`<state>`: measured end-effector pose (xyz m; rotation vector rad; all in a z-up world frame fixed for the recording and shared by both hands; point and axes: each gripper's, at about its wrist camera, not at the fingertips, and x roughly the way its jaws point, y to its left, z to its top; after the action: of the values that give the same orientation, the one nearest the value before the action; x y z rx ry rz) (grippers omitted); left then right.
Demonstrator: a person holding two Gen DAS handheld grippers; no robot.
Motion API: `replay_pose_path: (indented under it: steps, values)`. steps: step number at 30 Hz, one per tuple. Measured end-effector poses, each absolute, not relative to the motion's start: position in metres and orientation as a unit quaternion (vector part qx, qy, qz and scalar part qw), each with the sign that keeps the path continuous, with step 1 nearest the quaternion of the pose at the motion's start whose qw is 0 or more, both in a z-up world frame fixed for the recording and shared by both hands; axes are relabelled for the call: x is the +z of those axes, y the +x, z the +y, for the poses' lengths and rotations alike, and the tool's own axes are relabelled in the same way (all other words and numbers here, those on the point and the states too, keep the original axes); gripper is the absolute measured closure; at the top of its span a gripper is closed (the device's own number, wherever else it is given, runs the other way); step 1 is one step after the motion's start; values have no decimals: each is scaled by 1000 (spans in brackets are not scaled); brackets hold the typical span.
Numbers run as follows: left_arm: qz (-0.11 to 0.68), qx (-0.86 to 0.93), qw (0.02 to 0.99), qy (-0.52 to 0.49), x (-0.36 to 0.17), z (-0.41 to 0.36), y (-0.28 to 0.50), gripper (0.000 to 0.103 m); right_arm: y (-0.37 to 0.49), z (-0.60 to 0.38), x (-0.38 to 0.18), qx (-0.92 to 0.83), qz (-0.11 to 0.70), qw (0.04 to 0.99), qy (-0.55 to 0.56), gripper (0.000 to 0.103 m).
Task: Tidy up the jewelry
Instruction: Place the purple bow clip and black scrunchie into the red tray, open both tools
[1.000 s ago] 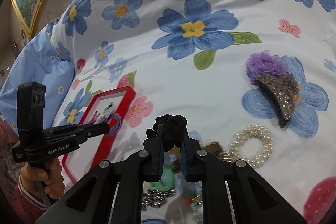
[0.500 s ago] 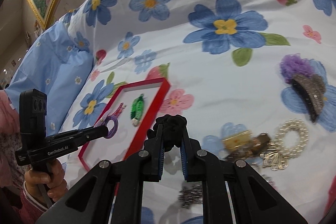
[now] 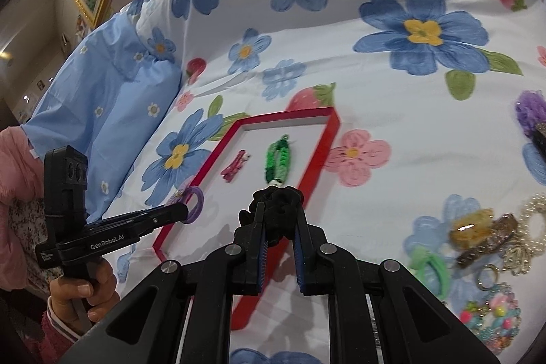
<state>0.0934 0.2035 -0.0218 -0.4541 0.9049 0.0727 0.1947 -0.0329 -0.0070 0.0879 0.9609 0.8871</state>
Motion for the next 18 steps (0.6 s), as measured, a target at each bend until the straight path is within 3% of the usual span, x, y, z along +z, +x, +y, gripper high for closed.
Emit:
replay_pose_path:
  steps: [18]
  values:
    - [469,69,850,-231,-63,253,119,95,203,48,-42,425,464,777,-20,90]
